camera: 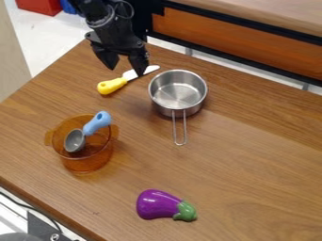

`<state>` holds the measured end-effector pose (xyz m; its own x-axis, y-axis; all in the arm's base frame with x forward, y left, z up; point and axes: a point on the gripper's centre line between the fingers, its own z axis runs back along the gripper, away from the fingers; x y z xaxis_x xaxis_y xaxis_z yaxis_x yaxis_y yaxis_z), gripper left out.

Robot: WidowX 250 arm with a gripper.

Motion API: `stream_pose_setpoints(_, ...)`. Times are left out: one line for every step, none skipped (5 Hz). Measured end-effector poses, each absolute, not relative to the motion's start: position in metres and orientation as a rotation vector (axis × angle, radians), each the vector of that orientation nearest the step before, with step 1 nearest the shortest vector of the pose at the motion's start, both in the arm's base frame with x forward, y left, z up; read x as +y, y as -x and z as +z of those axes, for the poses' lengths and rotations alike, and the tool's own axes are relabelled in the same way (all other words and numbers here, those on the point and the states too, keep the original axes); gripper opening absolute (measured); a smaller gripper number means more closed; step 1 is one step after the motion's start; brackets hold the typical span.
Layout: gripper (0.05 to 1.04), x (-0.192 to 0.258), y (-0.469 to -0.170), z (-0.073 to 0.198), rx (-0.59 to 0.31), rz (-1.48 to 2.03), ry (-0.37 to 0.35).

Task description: Moved the red pot to the upper right corner of the table

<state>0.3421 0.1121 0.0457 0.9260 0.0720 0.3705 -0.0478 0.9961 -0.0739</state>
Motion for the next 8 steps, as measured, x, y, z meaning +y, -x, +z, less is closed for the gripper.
stream_pose_setpoints(1.000,0.110,-0.337,0.034,-0.345,0.068,0.081)
stream_pose_setpoints(1.000,0.118,-0.337,0.038,-0.304,0.069,0.105)
stream_pose_setpoints(1.000,0.135,-0.324,0.042,-0.287,0.137,0.148)
stream_pose_setpoints(1.000,0.164,-0.305,0.057,-0.273,0.162,0.060)
stream_pose_setpoints(1.000,0.176,-0.297,0.049,-0.209,-0.108,0.048)
stream_pose_setpoints(1.000,0.177,-0.285,0.048,-0.120,-0.347,0.058)
stream_pose_setpoints(1.000,0.166,-0.271,0.031,-0.067,-0.558,0.049)
stream_pose_setpoints(1.000,0.160,-0.264,0.021,-0.022,-0.649,0.025)
